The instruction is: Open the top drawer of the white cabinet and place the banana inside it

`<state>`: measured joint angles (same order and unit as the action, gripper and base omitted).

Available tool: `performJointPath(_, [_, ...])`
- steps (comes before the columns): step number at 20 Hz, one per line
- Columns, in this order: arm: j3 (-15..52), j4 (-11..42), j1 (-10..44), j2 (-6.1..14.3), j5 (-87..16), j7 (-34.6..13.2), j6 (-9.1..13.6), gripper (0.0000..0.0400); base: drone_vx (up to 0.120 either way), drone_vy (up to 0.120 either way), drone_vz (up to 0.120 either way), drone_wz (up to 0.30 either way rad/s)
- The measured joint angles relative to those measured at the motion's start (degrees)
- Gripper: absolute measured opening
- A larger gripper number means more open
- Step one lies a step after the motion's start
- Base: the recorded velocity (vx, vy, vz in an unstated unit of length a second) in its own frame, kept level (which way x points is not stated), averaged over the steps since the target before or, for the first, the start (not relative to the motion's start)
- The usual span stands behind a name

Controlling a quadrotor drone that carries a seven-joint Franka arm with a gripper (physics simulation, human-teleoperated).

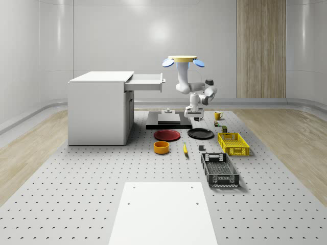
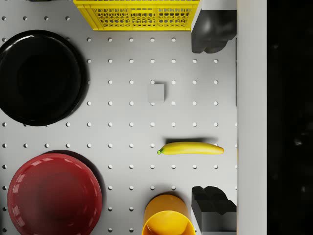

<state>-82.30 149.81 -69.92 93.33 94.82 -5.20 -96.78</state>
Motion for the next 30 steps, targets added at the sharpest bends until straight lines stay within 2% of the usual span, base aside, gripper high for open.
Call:
performJointPath(8, [0.0, 0.0, 0.0, 0.0, 0.0, 0.0, 0.0, 0.0400, 0.000, 0.000, -0.120, 0.000])
performJointPath(15, [0.0, 0.0, 0.0, 0.0, 0.0, 0.0, 0.0, 0.0400, 0.114, 0.000, -0.120, 0.000])
performJointPath(22, [0.0, 0.0, 0.0, 0.0, 0.0, 0.0, 0.0, 0.0400, 0.000, 0.000, -0.120, 0.000])
performJointPath(30, [0.1, 0.7, -2.1, -0.1, 0.2, 2.8, 0.1, 0.0400, 0.000, 0.000, -0.005, 0.000])
